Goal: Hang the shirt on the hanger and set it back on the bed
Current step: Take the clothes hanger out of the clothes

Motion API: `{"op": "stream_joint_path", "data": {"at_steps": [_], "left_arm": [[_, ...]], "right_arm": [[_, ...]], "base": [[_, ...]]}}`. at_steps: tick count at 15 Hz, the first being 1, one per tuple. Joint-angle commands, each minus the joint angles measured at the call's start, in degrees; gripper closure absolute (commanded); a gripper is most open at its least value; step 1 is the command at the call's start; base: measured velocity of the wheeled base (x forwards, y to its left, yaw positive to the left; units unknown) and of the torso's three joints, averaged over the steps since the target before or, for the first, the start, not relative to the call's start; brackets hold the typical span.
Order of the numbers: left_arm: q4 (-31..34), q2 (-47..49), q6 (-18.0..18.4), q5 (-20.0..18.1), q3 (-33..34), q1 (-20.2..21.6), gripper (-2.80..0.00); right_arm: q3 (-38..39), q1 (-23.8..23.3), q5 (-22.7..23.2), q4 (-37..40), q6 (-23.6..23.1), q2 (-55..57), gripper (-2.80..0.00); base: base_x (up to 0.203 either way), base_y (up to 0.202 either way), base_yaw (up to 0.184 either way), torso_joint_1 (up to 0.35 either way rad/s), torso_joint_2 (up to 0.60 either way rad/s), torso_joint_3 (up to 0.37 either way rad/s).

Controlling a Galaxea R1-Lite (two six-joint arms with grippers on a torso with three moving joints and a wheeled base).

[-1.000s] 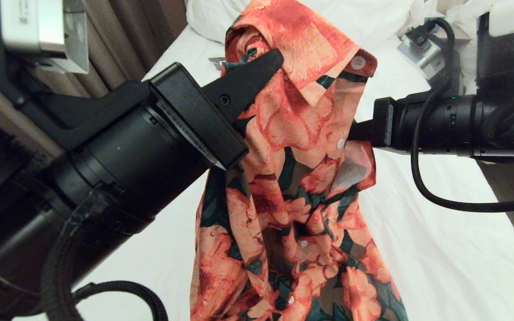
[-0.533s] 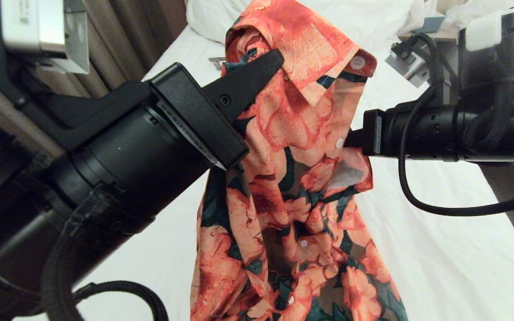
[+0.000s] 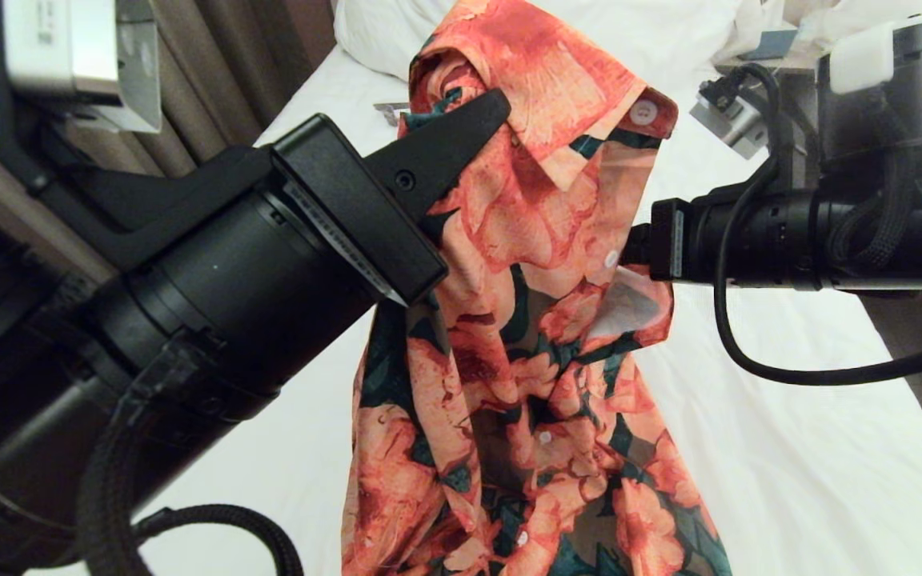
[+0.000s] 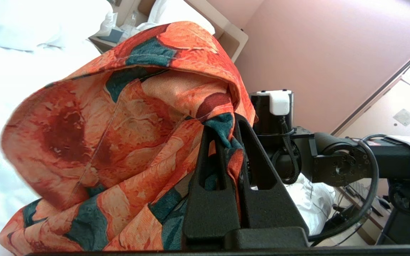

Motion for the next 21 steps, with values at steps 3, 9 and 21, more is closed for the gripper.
{"op": "stream_joint_path", "data": {"at_steps": [3, 9, 21], "left_arm": [[-0.4, 0.2, -0.1, 0.1, 0.0, 0.0, 0.00], [-0.4, 0.3, -0.1, 0.1, 0.0, 0.0, 0.00], [-0.4, 0.7, -0.1, 0.1, 0.0, 0.0, 0.00]], "right_arm": [[-0.8, -1.0, -0.8, 2.3, 0.9, -0.5, -2.80], [-1.7, -1.1, -0.5, 4.2, 1.1, -1.8, -2.80], [-3.1, 3.5, -2.5, 3.8, -16.0, 2.7, -2.80]], "base": [[0.000, 0.000, 0.000, 0.000, 0.00, 0.000], [0.000, 0.000, 0.000, 0.000, 0.00, 0.000], [0.000, 0.000, 0.000, 0.000, 0.00, 0.000]]}}
